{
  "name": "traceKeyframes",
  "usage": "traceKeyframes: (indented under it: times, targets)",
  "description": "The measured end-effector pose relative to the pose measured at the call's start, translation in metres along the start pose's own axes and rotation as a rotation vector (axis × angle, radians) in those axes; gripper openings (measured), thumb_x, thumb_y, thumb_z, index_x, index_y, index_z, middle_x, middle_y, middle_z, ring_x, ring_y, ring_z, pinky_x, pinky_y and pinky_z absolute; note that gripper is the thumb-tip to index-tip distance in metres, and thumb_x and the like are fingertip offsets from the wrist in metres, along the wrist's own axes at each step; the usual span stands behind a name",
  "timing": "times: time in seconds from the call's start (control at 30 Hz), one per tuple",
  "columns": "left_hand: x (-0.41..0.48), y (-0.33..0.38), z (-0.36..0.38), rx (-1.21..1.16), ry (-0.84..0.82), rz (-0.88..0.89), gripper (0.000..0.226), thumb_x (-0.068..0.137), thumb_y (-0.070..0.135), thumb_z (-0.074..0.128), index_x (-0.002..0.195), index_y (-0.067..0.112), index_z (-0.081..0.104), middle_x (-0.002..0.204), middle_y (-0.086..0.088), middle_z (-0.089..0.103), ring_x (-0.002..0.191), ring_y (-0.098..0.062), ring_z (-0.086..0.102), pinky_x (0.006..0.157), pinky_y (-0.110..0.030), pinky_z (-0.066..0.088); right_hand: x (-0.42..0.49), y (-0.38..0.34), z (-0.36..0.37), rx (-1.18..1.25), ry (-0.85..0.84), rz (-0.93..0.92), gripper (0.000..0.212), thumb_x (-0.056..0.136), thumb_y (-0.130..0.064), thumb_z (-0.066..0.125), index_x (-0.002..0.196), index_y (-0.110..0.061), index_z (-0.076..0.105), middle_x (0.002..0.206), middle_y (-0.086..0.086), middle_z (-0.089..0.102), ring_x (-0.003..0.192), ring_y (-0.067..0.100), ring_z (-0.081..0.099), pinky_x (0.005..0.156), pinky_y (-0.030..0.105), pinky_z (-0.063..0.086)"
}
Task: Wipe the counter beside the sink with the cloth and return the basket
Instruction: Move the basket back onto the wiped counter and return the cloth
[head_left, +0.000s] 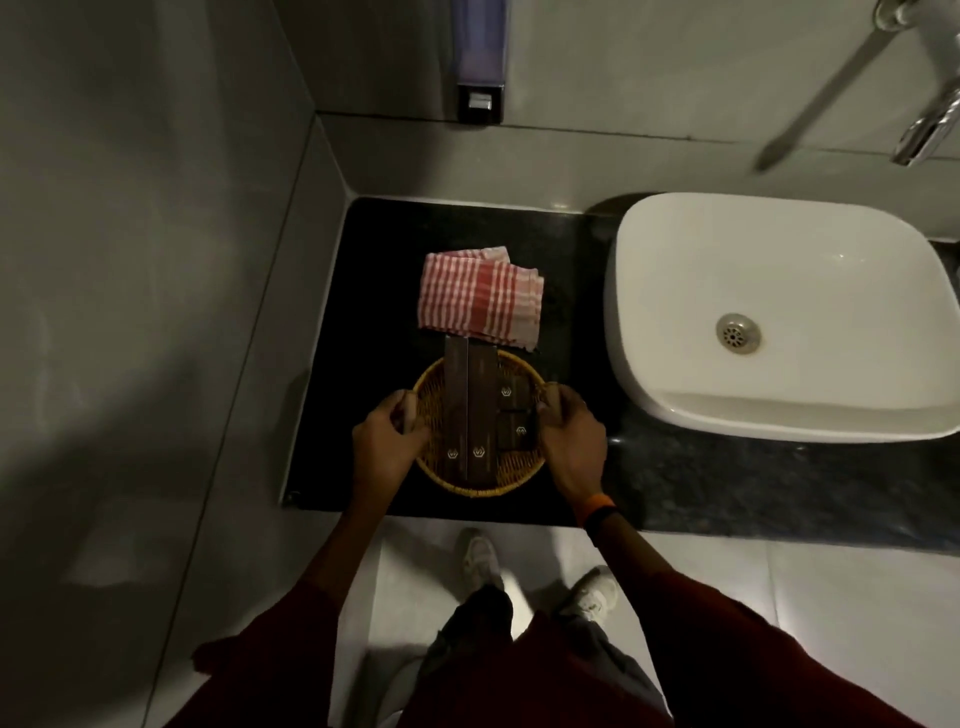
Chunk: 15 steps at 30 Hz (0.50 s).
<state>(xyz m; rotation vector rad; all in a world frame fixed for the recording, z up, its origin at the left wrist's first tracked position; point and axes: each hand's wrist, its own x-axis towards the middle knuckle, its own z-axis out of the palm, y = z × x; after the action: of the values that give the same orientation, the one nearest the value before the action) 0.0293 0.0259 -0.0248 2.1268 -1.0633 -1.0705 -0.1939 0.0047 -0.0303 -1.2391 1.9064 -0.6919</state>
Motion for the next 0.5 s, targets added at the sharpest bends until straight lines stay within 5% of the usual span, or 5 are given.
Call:
traceKeyframes:
  times: [0.1, 0.23, 0.33, 0.5]
  targets:
    - [0.026, 0.012, -0.003, -0.158, 0.035, -0.051, 0.048, 0.093, 0.03, 0.065, 0.137, 0.014, 0.056, 0.128, -0.01, 0.068, 0.115, -0.025, 0.066, 0.098, -0.033, 0.051, 0.025, -0.011, -0.002, -0.007, 0.092, 0.061, 0.044, 0.1, -0.045, 0.054, 0.133, -0.016, 0.061, 0.129, 0.006, 0.07, 0.12, 0.024, 0.065, 0.105, 0.042, 0.05]
    - [0.1, 0.054, 0.005, -0.105, 0.048, 0.021, 0.043, 0.098, 0.023, 0.057, 0.138, 0.008, 0.053, 0.136, -0.011, 0.062, 0.123, -0.024, 0.061, 0.103, -0.035, 0.048, 0.094, -0.043, 0.013, -0.046, 0.024, 0.031, 0.031, 0.099, -0.03, 0.058, 0.12, -0.008, 0.065, 0.117, 0.014, 0.071, 0.107, 0.029, 0.066, 0.088, 0.036, 0.049]
    - [0.15, 0.082, 0.025, -0.062, 0.032, 0.088, 0.039, 0.097, 0.017, 0.057, 0.132, 0.001, 0.054, 0.117, -0.004, 0.067, 0.104, -0.019, 0.065, 0.088, -0.033, 0.048, 0.143, -0.066, 0.041, -0.084, -0.066, 0.055, 0.039, 0.095, -0.034, 0.061, 0.125, -0.009, 0.062, 0.125, 0.014, 0.067, 0.111, 0.027, 0.064, 0.096, 0.044, 0.053]
    - [0.209, 0.107, 0.049, -0.076, -0.051, -0.098, 0.041, 0.089, 0.018, 0.07, 0.126, 0.002, 0.063, 0.127, -0.019, 0.067, 0.11, -0.032, 0.068, 0.082, -0.032, 0.052, 0.182, -0.089, 0.071, -0.119, -0.077, 0.16, 0.05, 0.103, -0.046, 0.043, 0.119, -0.004, 0.067, 0.119, 0.018, 0.071, 0.111, 0.036, 0.067, 0.098, 0.044, 0.054]
